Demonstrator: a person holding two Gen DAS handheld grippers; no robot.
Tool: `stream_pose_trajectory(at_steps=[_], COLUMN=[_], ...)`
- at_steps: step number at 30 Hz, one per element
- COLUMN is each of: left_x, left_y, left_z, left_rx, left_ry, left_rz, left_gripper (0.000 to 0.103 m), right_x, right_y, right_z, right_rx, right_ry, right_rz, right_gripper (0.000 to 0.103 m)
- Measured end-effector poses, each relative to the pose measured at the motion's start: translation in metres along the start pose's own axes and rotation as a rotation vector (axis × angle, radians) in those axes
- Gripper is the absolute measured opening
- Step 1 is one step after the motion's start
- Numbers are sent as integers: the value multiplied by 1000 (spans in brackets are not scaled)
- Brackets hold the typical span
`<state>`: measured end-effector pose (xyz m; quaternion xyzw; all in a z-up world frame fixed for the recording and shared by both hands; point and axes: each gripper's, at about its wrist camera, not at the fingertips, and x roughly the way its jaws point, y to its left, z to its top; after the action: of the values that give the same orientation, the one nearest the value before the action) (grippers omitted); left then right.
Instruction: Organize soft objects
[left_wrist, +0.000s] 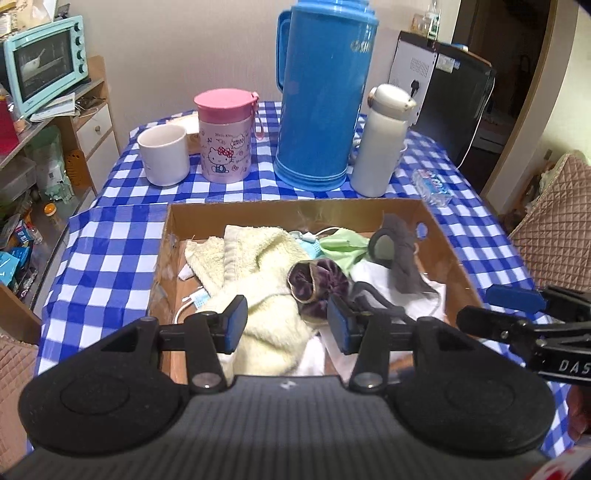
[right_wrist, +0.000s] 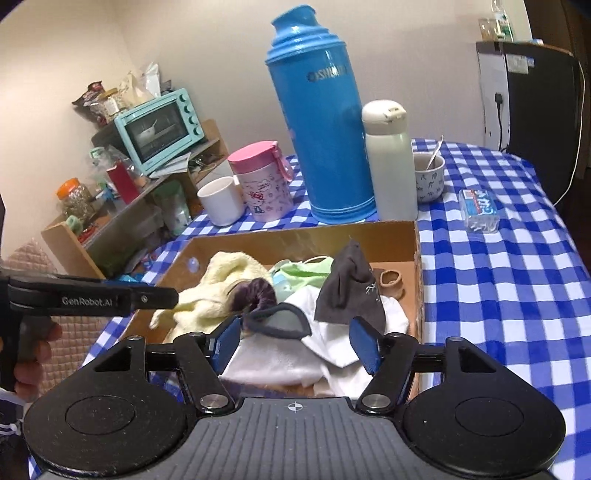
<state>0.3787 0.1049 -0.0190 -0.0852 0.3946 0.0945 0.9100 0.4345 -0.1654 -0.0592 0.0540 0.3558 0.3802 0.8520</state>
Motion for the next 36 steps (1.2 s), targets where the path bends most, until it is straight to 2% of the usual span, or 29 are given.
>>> stream_pose_trajectory(at_steps=[8, 13, 21, 32, 36], left_x=[-66, -108, -168, -225, -238], left_y=[-16, -27, -49, -57, -54], left_z=[-23, -48, -90, -150, -166], left_rx=[6, -6, -22, -46, -34], left_ry=[-40, -67, -92, -58, -34], left_rz=[40, 73, 124, 130, 98], left_gripper=[48, 49, 49, 49, 49], right_x=[-50, -85, -133, -190, -204], right_y=[22, 33, 50, 74, 89], right_z=[-15, -30, -49, -90, -104], right_rx=[-22, -23, -29, 15, 16], right_ry=[-37, -82, -54, -34, -32], right_rz=[7, 42, 60, 30, -10], right_gripper=[69, 72, 72, 72, 72])
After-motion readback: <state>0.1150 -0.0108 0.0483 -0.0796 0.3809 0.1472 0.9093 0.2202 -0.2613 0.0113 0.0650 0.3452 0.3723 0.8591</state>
